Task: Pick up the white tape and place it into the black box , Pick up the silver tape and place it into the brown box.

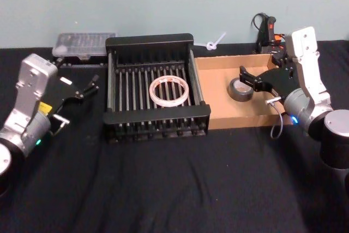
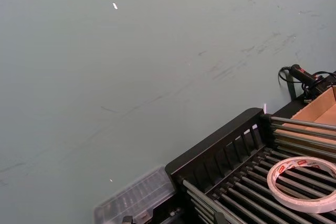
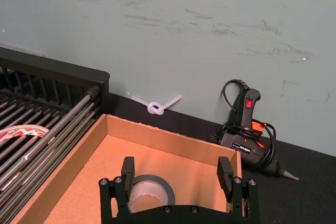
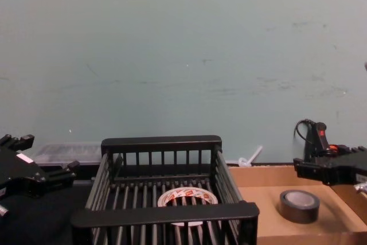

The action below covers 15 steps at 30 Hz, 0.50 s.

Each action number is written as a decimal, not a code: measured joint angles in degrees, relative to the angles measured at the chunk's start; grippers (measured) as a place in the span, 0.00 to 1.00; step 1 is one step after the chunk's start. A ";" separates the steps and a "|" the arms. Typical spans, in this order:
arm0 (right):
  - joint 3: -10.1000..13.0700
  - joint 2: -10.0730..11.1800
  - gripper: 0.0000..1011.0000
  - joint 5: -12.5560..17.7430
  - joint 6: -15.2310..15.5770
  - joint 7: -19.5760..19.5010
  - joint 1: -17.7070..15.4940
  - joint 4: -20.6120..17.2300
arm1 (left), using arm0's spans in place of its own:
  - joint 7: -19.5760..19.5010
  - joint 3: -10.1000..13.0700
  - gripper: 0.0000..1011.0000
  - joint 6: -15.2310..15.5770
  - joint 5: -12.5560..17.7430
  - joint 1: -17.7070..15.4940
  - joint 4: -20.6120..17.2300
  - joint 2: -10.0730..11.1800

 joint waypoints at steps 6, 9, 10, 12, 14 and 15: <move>-0.04 0.07 0.99 0.05 0.01 0.05 0.00 -0.15 | 0.00 0.00 0.99 0.00 0.00 0.00 0.00 0.00; -0.06 0.08 0.99 0.09 0.01 0.07 0.00 -0.22 | 0.00 0.00 0.99 0.00 0.00 0.00 0.00 0.00; -0.07 0.09 0.99 0.09 0.01 0.07 0.01 -0.23 | 0.00 0.00 0.99 0.00 0.00 0.00 0.00 0.00; -0.08 0.10 0.99 0.12 0.01 0.08 0.01 -0.26 | 0.00 0.00 0.99 0.00 0.00 0.00 0.00 0.00; -0.10 0.11 0.99 0.14 0.01 0.08 0.00 -0.28 | 0.00 0.00 0.99 0.00 0.00 0.00 0.00 0.00; -0.11 0.12 0.99 0.15 0.01 0.08 0.00 -0.29 | 0.00 0.00 0.99 0.00 0.00 0.00 0.00 0.00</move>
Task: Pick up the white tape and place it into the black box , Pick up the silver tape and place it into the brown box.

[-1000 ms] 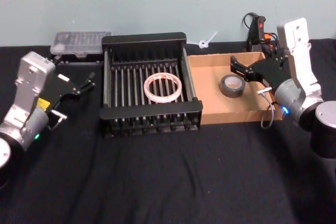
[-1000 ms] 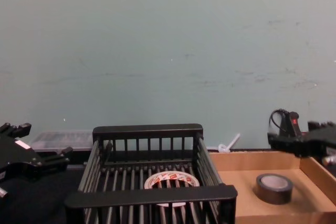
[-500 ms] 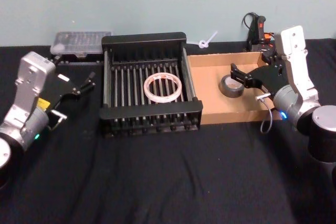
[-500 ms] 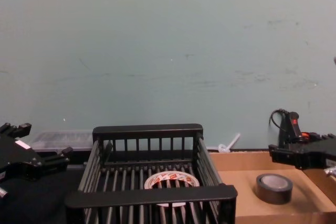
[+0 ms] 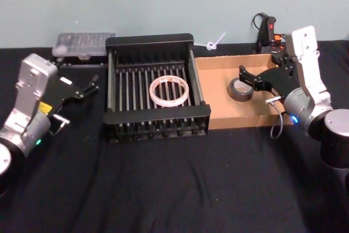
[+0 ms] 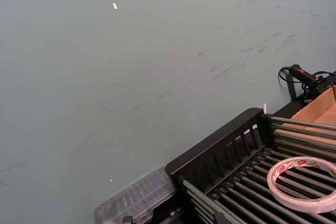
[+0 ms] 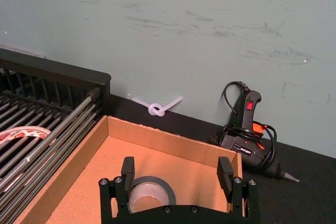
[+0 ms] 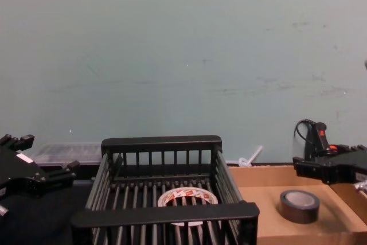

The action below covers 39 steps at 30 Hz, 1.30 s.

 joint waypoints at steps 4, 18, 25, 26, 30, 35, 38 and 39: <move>0.00 0.03 0.99 0.03 0.00 0.00 0.00 -0.02 | 0.00 0.00 0.99 0.00 0.00 0.00 0.00 0.00; -0.01 0.06 0.99 0.11 0.00 -0.01 0.00 -0.10 | 0.00 0.00 0.99 0.00 0.00 0.00 0.00 0.00; -0.01 0.06 0.99 0.12 -0.01 -0.01 0.00 -0.10 | 0.00 0.00 0.99 0.00 0.00 0.00 0.00 0.00; -0.01 0.05 0.99 0.12 -0.01 -0.01 0.00 -0.10 | 0.00 0.00 0.99 0.00 0.00 0.00 0.00 0.00; -0.01 0.05 0.99 0.12 0.00 0.00 0.00 -0.10 | 0.00 0.00 0.99 0.00 0.00 0.00 0.00 0.00; -0.01 0.06 0.99 0.12 -0.01 -0.01 0.00 -0.10 | 0.00 0.00 0.99 0.00 0.00 0.00 0.00 0.00; -0.01 0.06 0.99 0.12 0.00 -0.01 0.00 -0.10 | 0.00 0.00 0.99 0.00 0.00 0.00 0.00 0.00; -0.01 0.06 0.99 0.12 -0.01 -0.01 0.00 -0.10 | 0.00 0.00 0.99 0.00 0.00 0.00 0.00 0.00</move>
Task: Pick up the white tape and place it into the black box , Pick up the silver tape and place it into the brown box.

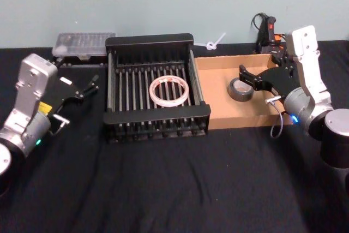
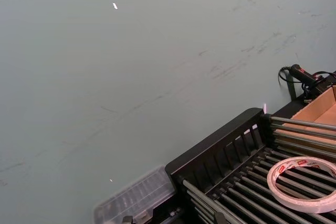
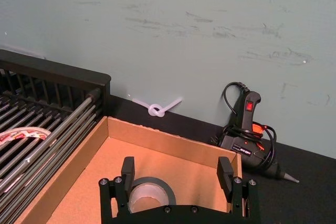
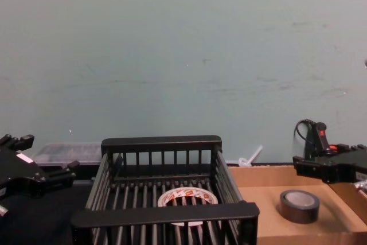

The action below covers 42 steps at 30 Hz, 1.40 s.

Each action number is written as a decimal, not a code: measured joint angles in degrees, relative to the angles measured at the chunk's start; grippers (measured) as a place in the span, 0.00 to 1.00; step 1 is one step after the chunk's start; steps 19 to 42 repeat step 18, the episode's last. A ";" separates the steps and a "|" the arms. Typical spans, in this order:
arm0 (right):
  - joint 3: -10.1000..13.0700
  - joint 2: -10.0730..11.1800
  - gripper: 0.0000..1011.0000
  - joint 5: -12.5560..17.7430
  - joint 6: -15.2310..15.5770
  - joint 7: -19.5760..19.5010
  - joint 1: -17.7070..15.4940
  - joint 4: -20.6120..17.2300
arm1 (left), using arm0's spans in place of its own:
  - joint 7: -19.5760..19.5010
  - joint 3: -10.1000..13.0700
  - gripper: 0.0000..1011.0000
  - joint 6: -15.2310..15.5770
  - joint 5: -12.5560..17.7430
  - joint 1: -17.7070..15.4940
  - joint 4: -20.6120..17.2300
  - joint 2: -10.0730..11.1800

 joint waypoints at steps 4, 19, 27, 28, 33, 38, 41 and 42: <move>0.00 0.00 0.99 0.00 0.00 0.00 0.00 0.00 | 0.00 0.00 0.99 0.00 0.00 0.00 0.00 0.00; 0.00 0.00 0.99 0.00 0.00 0.00 0.00 0.00 | 0.00 0.00 0.99 0.00 0.00 0.00 0.00 0.00; 0.00 0.00 0.99 0.00 0.00 0.00 0.00 0.00 | 0.00 0.00 0.99 0.00 0.00 0.00 0.00 0.00; 0.00 0.00 0.99 0.00 0.00 0.00 0.00 0.00 | 0.00 0.00 0.99 0.00 0.00 0.00 0.00 0.00; 0.00 0.00 0.99 0.00 0.00 0.00 0.00 0.00 | 0.00 0.00 0.99 0.00 0.00 0.00 0.00 0.00; 0.00 0.00 0.99 0.00 0.00 0.00 0.00 0.00 | 0.00 0.00 0.99 0.00 0.00 0.00 0.00 0.00; 0.00 0.00 0.99 0.00 0.00 0.00 0.00 0.00 | 0.00 0.00 0.99 0.00 0.00 0.00 0.00 0.00; 0.00 0.00 0.99 0.00 0.00 0.00 0.00 0.00 | 0.00 0.00 0.99 0.00 0.00 0.00 0.00 0.00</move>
